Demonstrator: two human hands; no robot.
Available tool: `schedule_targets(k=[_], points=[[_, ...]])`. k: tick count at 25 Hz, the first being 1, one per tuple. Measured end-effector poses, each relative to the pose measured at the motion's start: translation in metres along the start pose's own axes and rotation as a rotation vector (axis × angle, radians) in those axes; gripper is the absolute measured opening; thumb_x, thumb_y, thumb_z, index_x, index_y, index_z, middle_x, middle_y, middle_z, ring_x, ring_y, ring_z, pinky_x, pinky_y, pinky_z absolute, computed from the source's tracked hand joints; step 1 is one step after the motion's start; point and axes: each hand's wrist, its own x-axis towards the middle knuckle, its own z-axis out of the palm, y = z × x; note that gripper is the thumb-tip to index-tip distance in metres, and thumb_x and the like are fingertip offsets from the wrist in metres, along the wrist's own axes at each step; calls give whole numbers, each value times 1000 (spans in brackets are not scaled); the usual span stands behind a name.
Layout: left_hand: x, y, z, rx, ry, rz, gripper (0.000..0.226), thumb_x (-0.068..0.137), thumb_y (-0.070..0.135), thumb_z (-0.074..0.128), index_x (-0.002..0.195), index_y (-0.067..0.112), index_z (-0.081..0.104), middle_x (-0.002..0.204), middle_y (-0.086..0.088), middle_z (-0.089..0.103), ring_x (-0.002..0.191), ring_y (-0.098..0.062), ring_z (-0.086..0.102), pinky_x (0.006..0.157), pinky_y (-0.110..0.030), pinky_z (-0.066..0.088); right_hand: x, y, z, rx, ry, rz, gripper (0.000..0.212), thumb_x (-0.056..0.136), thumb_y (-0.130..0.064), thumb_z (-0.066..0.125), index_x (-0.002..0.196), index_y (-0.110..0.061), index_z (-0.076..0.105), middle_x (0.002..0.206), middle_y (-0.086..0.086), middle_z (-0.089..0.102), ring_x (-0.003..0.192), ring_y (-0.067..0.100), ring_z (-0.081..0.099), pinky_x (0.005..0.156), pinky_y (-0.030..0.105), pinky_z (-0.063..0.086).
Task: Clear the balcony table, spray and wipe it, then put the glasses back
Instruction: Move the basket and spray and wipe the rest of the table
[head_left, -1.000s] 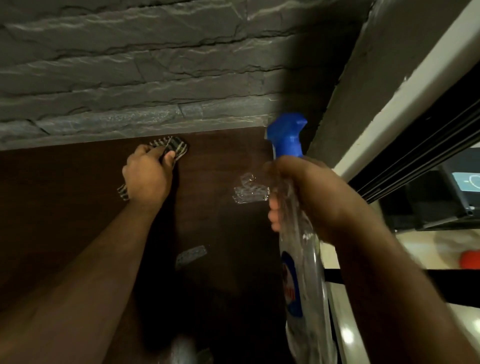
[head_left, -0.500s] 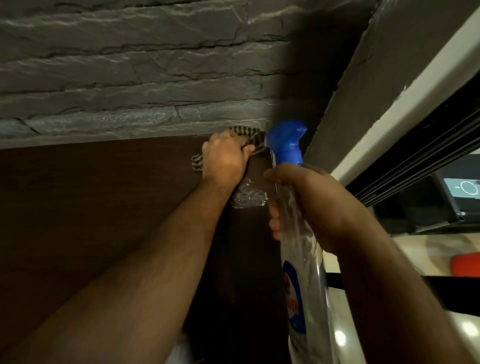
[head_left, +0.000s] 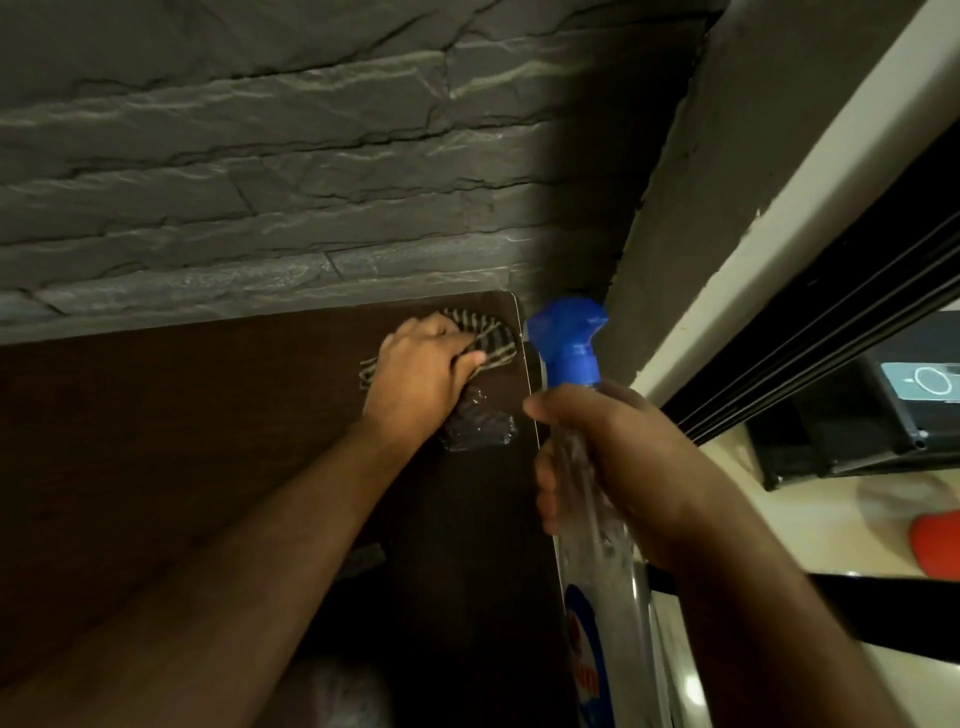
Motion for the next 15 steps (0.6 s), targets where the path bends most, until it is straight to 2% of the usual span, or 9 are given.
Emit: schedule_targets(k=[1,4,6,8,10,11,13,15], points=[[-2,-5,2,26,0,-20,30,94,38,52,113,20,66,108,0,60,101,-17,51,89,-36,41,-1,2,0,-1,1,11,32,86,-27,65,114,-24,49,61,7,60,51,20,59,55,35,53],[35,24,13,76,37,-234,27,95,38,48,107,21,64,109,-2,60,102,-19,52,91,-38,43,-5,2,-2,6,-10,16,24,86,-25,65,106,-27,51,61,7,60,50,19,58,54,34,52],[53,56,23,0,39,-172,21,95,30,50,104,18,64,108,-5,60,102,-21,52,93,-41,42,-6,0,-4,8,-2,1,19,87,-23,64,99,-28,51,60,8,59,50,19,58,53,33,52],[47,66,25,-154,-54,-43,19,94,16,50,105,11,65,111,-11,59,106,-27,50,97,-45,39,-7,1,-7,14,-2,-2,18,86,-24,63,99,-27,52,61,9,60,50,21,58,54,35,52],[30,39,20,-62,-44,45,24,95,22,50,110,12,65,113,-9,60,106,-24,51,95,-40,41,-10,4,-9,7,-6,2,23,85,-26,64,104,-27,52,64,10,60,51,21,59,56,36,52],[25,18,15,-8,-1,22,28,95,28,50,112,13,65,112,-7,60,104,-24,52,91,-37,43,-12,7,-11,15,0,8,25,84,-27,65,104,-29,51,65,11,61,52,22,59,57,37,52],[32,-11,8,47,89,-134,31,95,33,51,112,13,66,108,-9,62,98,-25,55,84,-36,43,-14,14,-17,44,21,20,27,83,-27,67,103,-33,50,69,12,61,53,22,60,58,37,53],[45,-12,11,91,140,-278,29,95,34,52,110,13,67,105,-10,62,96,-25,56,80,-36,44,-12,17,-16,43,40,36,27,83,-28,68,100,-35,49,68,11,62,53,22,60,60,38,53]])
